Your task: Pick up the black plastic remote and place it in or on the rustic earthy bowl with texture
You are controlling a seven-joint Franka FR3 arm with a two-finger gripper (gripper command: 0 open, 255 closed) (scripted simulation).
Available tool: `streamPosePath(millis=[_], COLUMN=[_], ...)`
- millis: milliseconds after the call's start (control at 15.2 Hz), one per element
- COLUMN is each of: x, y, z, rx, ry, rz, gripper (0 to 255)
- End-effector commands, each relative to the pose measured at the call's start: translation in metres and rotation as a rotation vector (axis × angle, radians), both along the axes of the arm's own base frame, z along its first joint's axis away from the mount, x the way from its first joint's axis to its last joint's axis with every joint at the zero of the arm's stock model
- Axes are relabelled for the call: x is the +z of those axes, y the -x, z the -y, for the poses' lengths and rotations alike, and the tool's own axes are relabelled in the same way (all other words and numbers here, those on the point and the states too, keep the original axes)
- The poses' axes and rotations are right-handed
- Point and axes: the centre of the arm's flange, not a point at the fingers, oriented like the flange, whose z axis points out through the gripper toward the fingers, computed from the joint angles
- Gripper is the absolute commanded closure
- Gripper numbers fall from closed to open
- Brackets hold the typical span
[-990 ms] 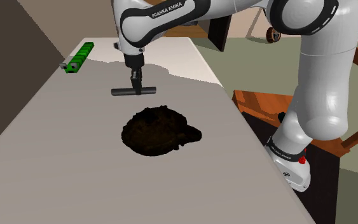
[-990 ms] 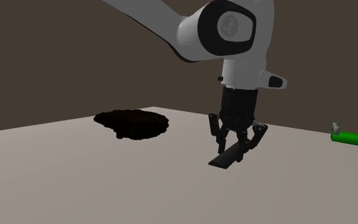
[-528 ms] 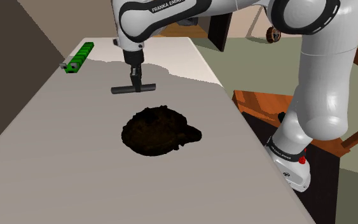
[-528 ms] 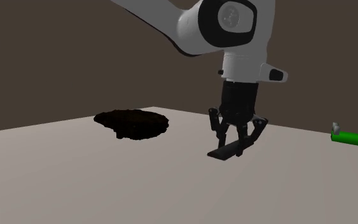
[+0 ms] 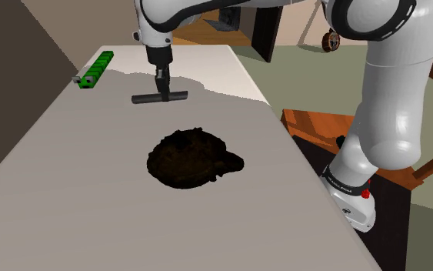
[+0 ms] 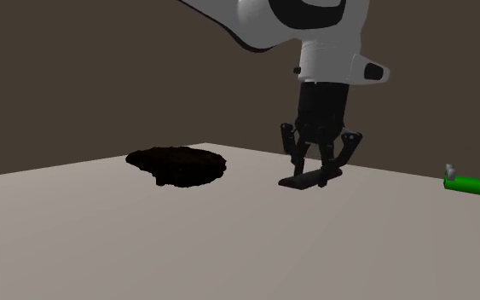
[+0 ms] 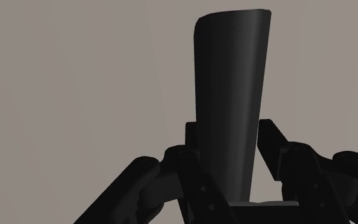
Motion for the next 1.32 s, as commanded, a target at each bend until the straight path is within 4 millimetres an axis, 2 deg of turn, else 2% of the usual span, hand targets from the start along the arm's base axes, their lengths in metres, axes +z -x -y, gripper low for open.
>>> streamPosePath(millis=[0, 1254], x=[0.01, 0.111], y=[0.001, 0.001], z=[0.0, 0.0], rx=[0.0, 0.0], ry=[0.0, 0.0], rz=[0.0, 0.0], gripper=[255, 255])
